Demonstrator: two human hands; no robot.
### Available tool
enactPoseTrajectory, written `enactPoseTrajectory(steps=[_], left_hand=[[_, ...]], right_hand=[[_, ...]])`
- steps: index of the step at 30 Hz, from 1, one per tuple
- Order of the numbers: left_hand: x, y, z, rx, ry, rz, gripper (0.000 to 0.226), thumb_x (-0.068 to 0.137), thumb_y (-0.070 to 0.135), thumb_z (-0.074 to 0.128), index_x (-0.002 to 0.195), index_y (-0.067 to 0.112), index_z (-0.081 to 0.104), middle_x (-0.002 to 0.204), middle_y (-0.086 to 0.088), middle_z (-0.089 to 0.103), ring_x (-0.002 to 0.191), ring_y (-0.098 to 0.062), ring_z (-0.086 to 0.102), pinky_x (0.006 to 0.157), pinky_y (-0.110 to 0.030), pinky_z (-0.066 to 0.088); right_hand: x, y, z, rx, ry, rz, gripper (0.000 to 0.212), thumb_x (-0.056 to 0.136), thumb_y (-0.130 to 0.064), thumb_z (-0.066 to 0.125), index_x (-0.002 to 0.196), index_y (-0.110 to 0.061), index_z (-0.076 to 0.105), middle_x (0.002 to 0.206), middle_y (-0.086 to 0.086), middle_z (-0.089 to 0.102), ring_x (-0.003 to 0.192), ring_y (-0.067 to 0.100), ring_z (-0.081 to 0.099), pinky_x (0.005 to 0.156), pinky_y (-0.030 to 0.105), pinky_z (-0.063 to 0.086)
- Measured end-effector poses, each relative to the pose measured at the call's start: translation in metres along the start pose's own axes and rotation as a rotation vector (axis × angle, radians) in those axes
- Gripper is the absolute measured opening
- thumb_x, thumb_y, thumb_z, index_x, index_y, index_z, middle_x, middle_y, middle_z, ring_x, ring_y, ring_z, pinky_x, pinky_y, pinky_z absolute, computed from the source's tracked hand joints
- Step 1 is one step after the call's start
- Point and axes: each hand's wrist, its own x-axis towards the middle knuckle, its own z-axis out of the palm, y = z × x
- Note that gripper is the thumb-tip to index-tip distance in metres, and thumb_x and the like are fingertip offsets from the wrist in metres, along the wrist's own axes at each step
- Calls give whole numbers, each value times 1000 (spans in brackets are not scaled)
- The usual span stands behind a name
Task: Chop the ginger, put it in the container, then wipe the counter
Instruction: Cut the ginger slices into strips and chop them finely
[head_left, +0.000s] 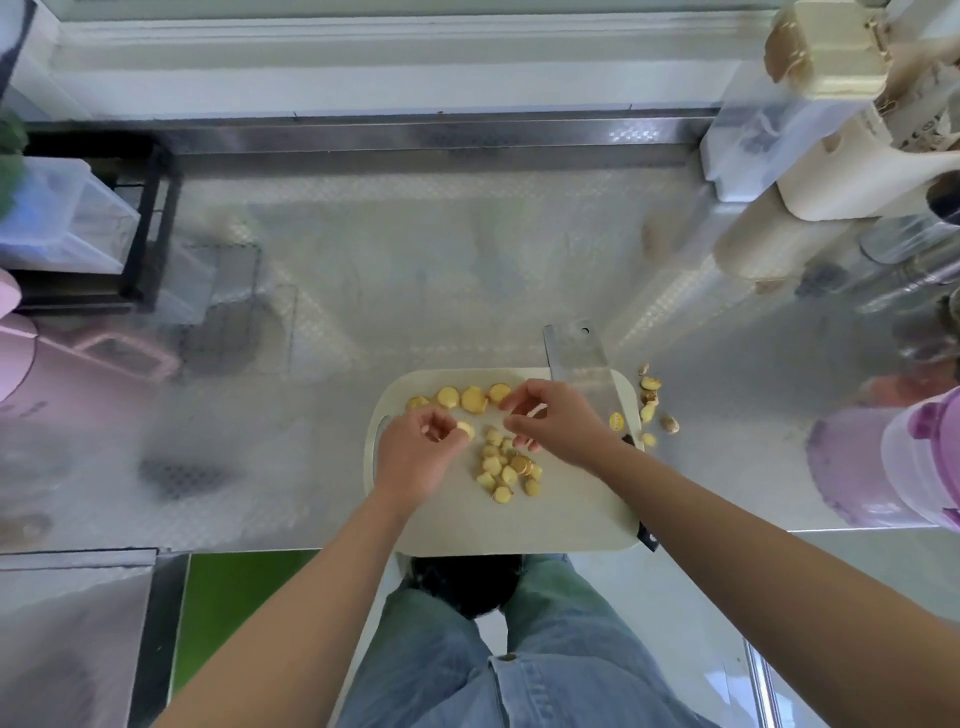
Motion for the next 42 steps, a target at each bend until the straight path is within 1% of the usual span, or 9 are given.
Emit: enactPoseTrajectory(steps=[6,10,17,20,24,27,32,38,42], left_hand=[[-5,-28,-21,372,161,13,11,80,32,68,88,24,66,79,13,62,78,-12,59,65,-26,43],[-10,-27,-19,375,286,135,14,83,30,66,95,23,63,86,6,60,78,-14,56,68,-29,45],[-23,-22,4,500,105,432,7,85,26,63,91,22,64,83,7,58,76,-13,53,60,-29,44],[-27,-22,15,545,32,459,8,87,28,59,93,25,63,84,8,57,75,-12,53,59,-26,38],[-29,-24,19,522,29,440,6,87,26,60,92,26,63,84,10,59,68,-6,46,60,-22,33],[-29,-26,15,481,28,418,6,87,24,61,92,26,64,84,10,61,66,-5,46,60,-25,40],[-24,-28,-4,460,218,300,9,85,20,63,93,23,61,86,7,58,69,-15,54,62,-31,46],[-14,-30,-18,592,182,261,23,83,29,65,104,24,58,92,3,56,78,-20,57,63,-32,46],[-9,-27,-17,658,188,275,19,85,32,62,101,22,60,93,1,56,80,-21,58,60,-30,42]], right_hand=[[0,11,16,-360,-27,-40,13,80,-9,61,80,-21,65,78,-4,66,64,7,59,71,31,54],[-11,18,10,-447,209,-147,10,81,-12,61,81,-21,64,70,-11,61,64,10,57,63,30,50],[-32,34,12,-577,174,-59,19,84,-44,64,80,-27,57,72,-12,58,67,8,55,58,27,43],[-33,34,24,-641,185,-27,23,83,-41,67,80,-24,52,80,-8,54,75,15,55,63,29,41],[-31,33,30,-566,197,-78,14,80,-22,72,83,-16,60,89,-1,56,81,19,58,71,35,50],[-31,30,24,-276,249,3,15,76,-16,77,79,-13,63,75,-2,62,69,12,58,63,22,48],[-24,13,17,34,216,88,18,77,-16,79,83,-4,66,70,7,67,59,15,62,59,26,55],[5,-5,53,-69,158,109,16,75,-19,79,78,-10,67,66,-1,65,57,11,60,61,25,53],[20,-7,73,-212,241,42,11,75,-19,78,80,-12,70,77,2,68,75,16,63,71,30,52]])
